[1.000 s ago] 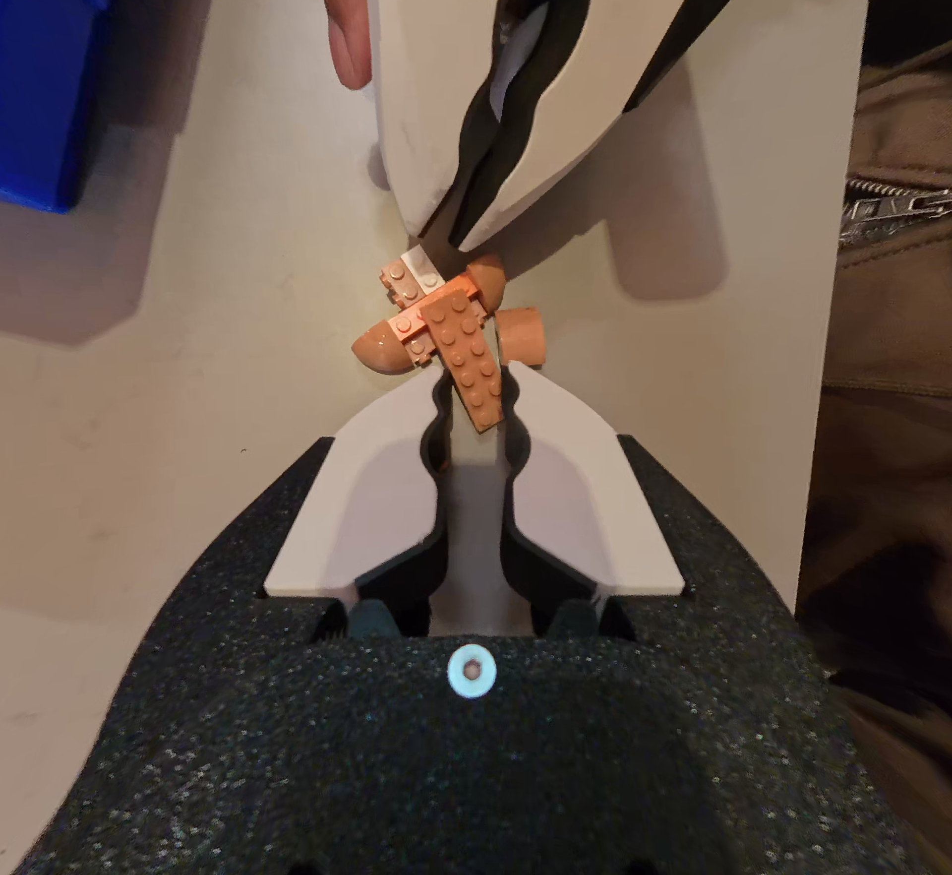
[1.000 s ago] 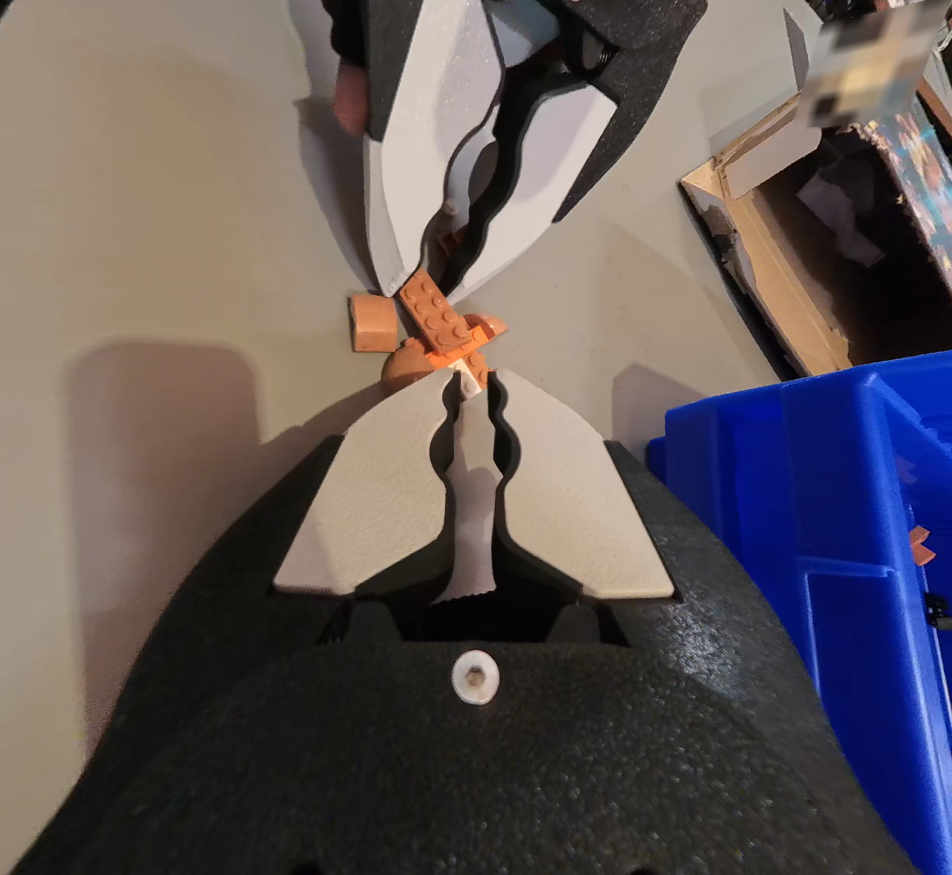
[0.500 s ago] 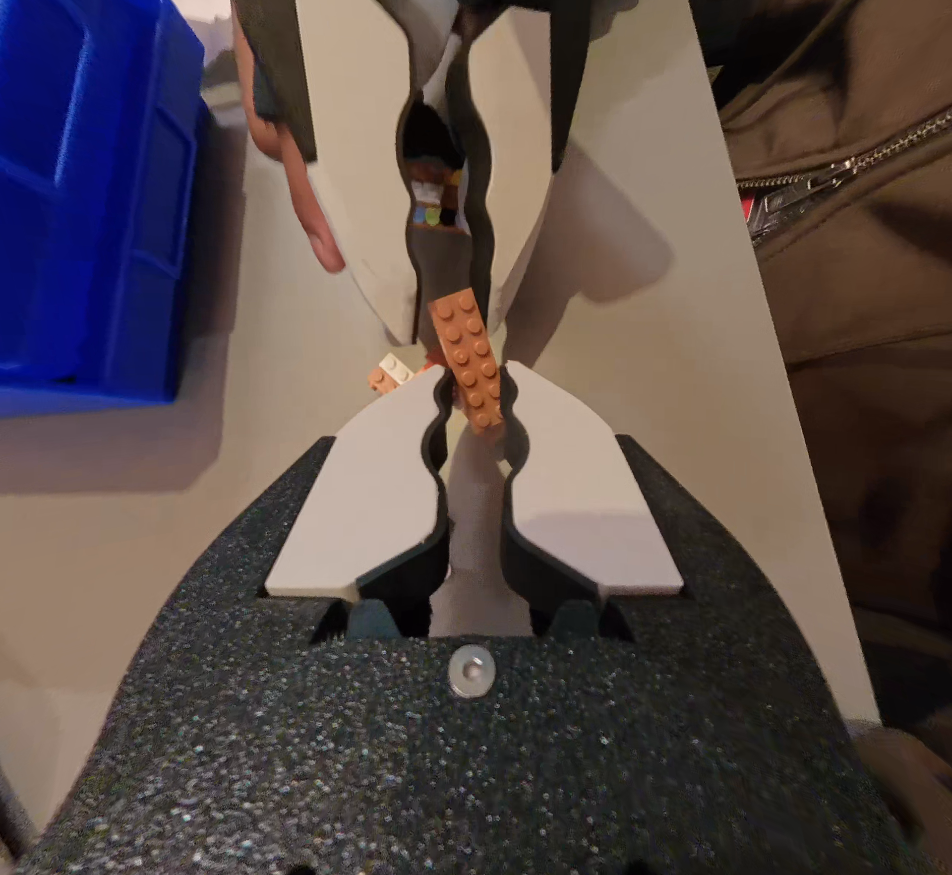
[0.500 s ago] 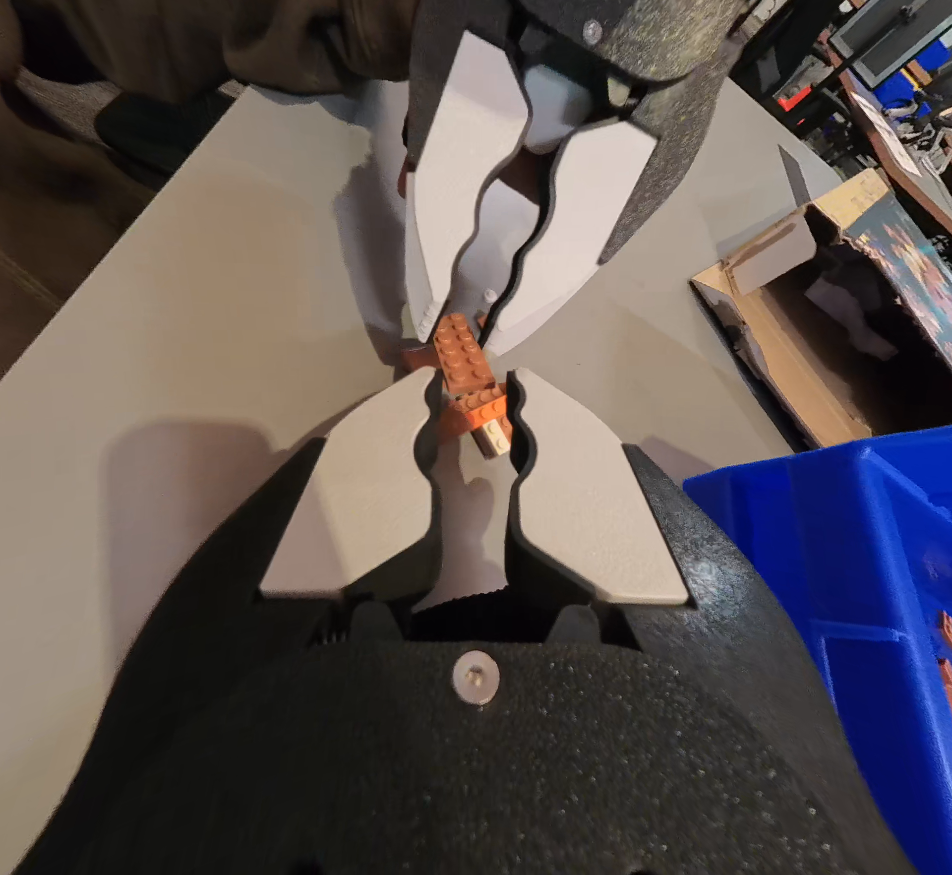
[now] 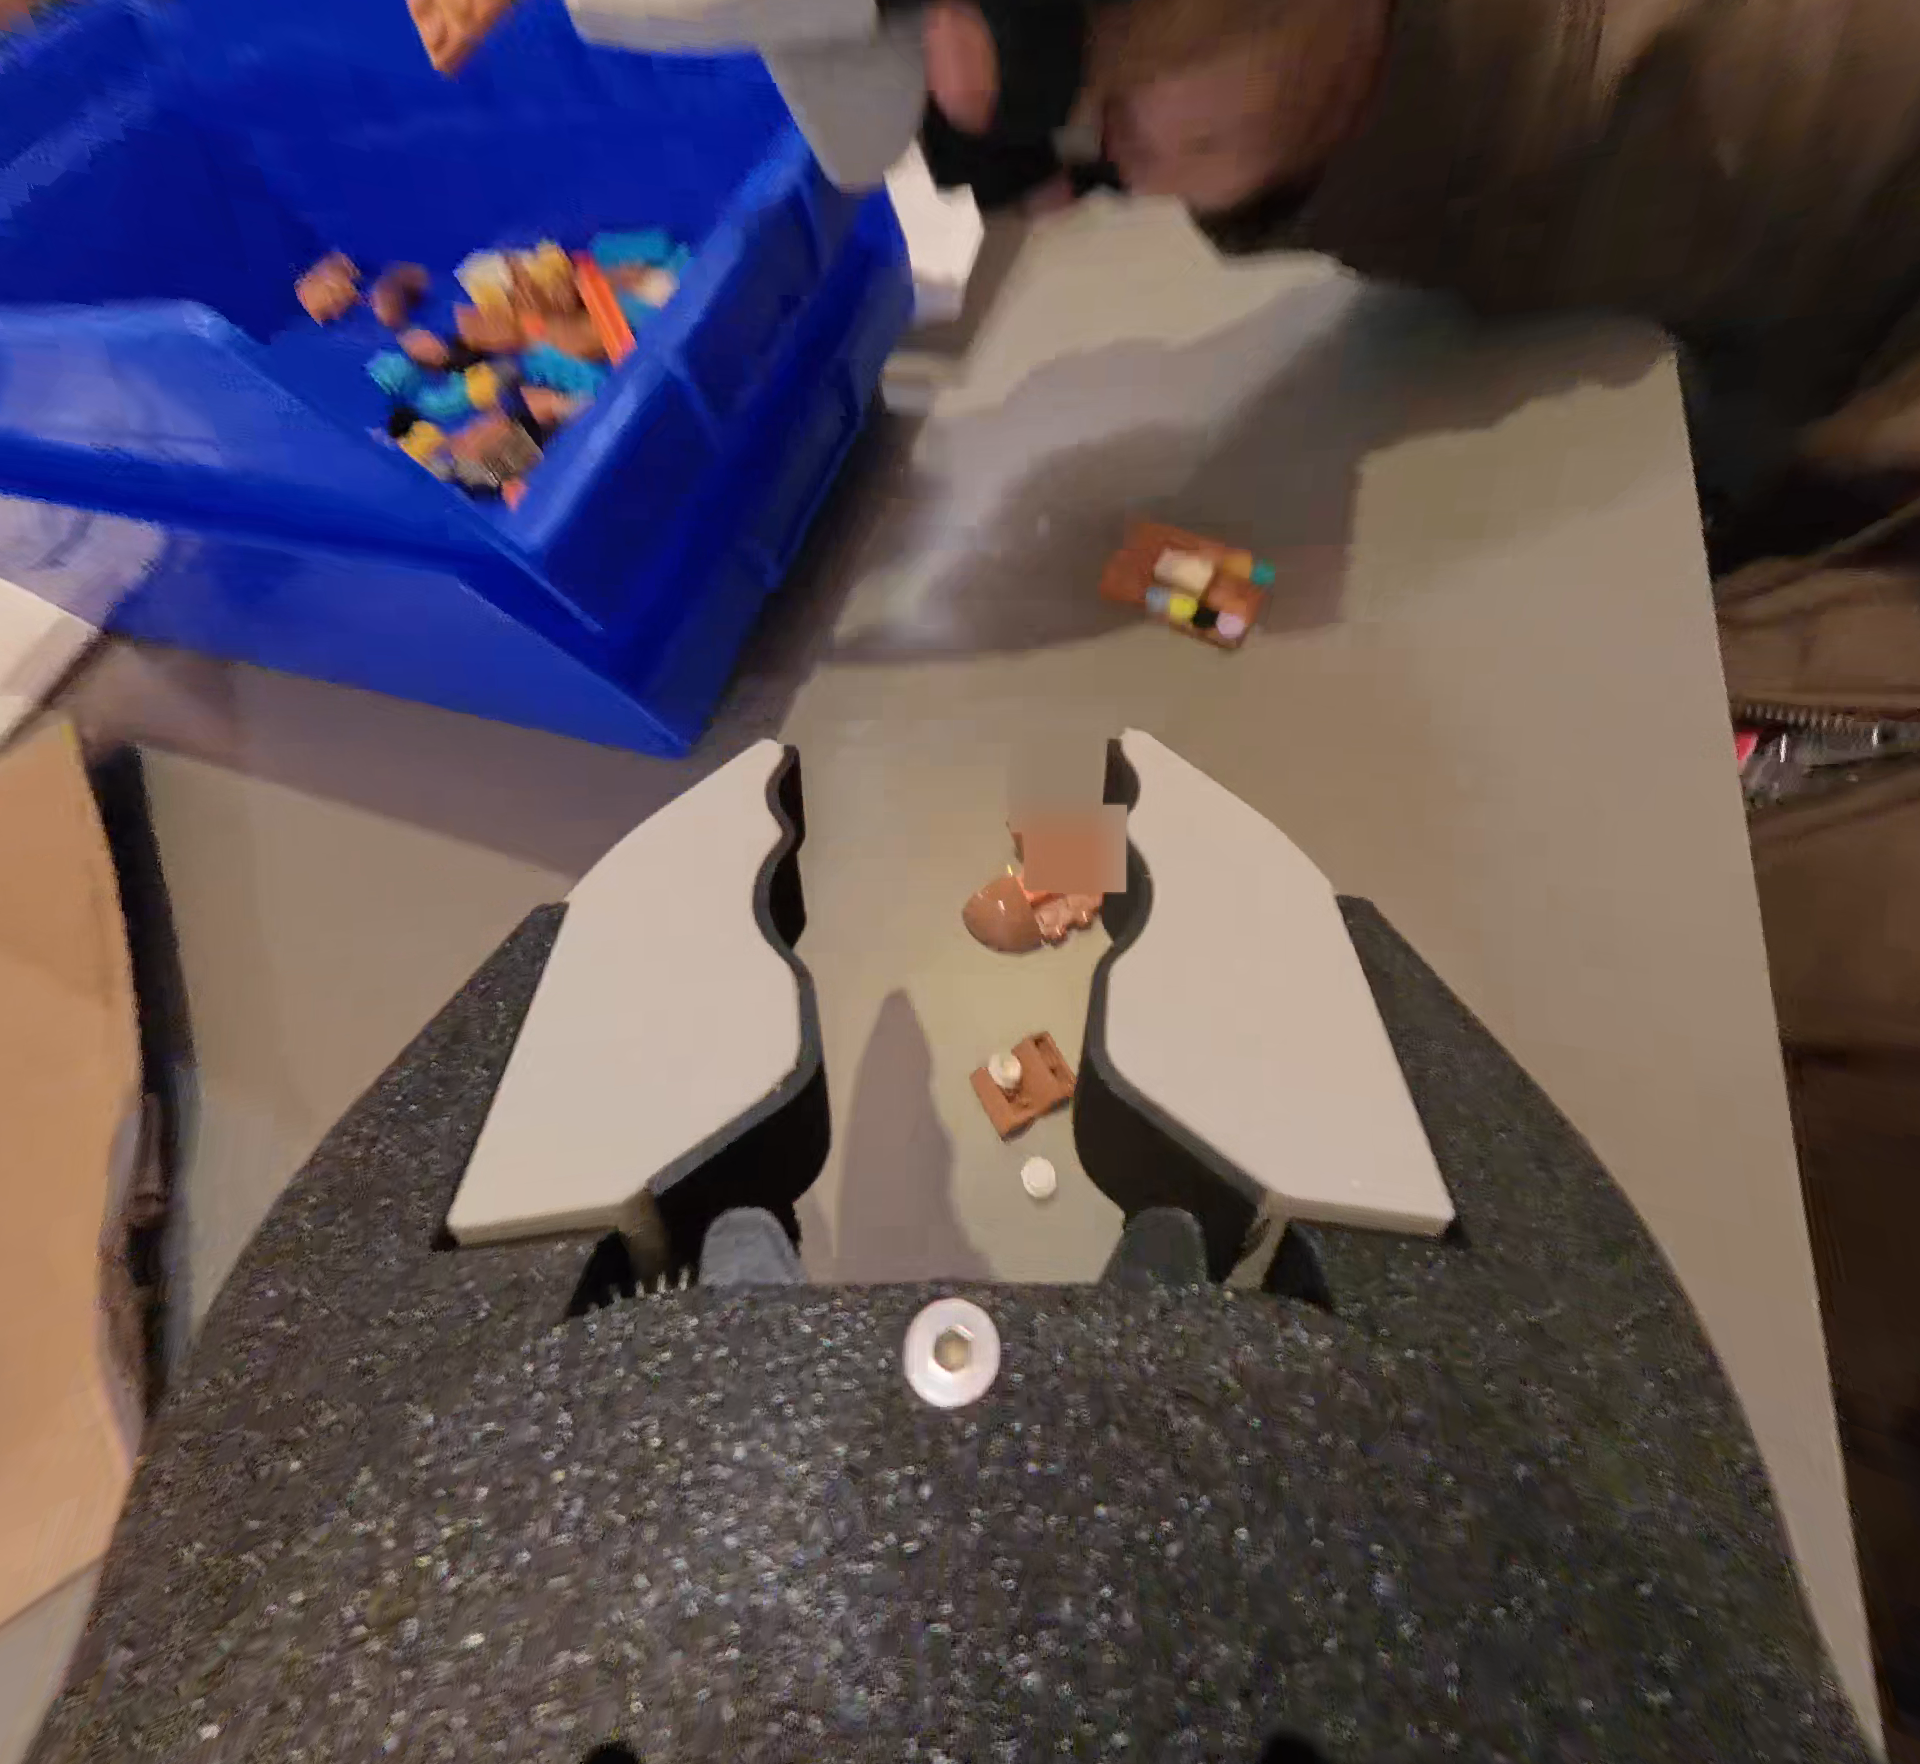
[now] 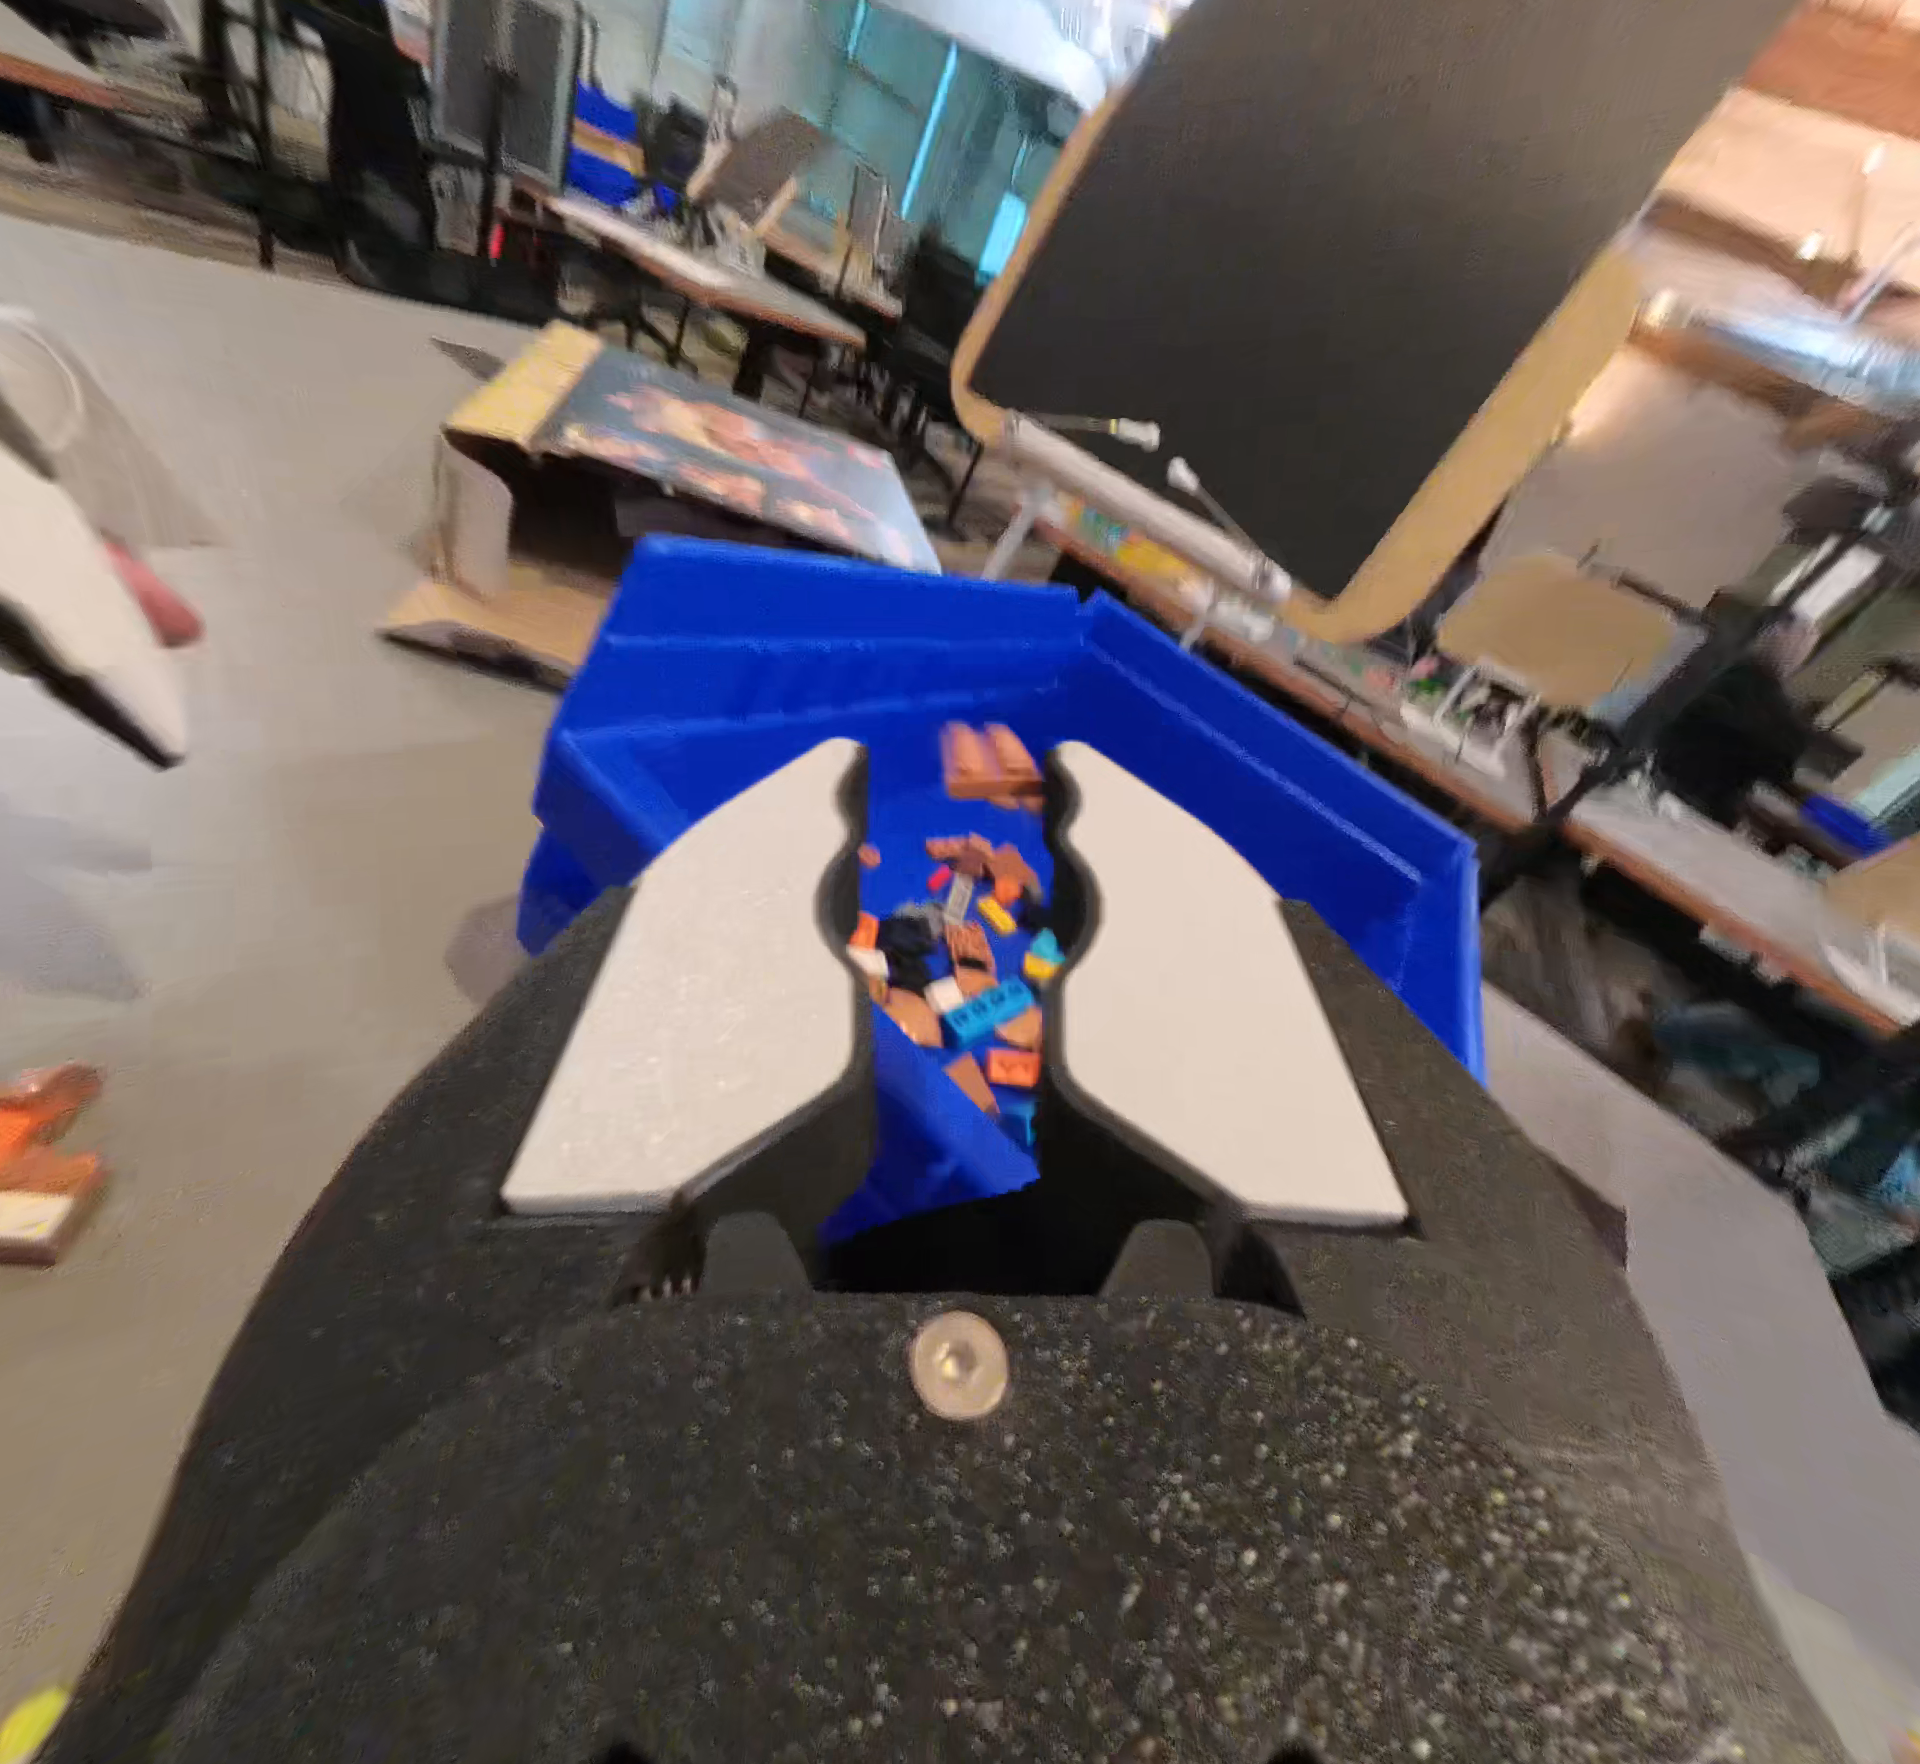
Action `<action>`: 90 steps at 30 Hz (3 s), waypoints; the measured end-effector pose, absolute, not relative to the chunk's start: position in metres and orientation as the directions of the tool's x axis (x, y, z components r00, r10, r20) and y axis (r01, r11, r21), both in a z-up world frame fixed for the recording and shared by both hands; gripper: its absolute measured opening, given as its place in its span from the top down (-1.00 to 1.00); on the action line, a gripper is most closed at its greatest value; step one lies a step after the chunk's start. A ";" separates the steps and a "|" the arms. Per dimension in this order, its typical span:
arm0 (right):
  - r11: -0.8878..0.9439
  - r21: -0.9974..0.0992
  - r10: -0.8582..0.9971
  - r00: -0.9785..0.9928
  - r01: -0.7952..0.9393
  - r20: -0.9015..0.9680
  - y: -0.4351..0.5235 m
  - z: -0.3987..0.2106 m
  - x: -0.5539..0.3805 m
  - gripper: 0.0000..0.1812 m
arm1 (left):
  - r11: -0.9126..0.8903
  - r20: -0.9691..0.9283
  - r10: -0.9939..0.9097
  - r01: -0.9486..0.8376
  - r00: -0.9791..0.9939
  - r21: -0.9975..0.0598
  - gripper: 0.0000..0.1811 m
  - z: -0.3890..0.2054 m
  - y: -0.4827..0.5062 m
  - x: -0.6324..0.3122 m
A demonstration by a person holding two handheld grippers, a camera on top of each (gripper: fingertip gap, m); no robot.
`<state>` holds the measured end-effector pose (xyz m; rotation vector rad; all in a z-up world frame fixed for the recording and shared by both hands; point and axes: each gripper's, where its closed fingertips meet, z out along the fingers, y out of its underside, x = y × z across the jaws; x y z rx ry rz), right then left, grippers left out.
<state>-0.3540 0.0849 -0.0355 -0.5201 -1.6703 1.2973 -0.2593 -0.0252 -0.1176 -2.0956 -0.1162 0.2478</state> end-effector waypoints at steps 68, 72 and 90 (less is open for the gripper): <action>0.604 -0.672 0.465 -0.496 -0.428 0.734 0.036 -0.082 -0.304 0.68 | -0.866 -0.037 0.032 0.009 0.999 -0.499 0.57 -0.198 -0.090 -0.249; 0.600 -0.673 0.466 -0.494 -0.432 0.733 0.037 -0.081 -0.303 0.68 | -0.844 -0.009 0.029 0.019 1.000 -0.535 0.71 -0.193 -0.096 -0.245; 0.583 -0.681 0.488 -0.478 -0.444 0.730 0.040 -0.073 -0.301 0.69 | -0.616 -0.294 0.025 -0.217 0.955 -0.757 0.92 -0.102 -0.041 -0.261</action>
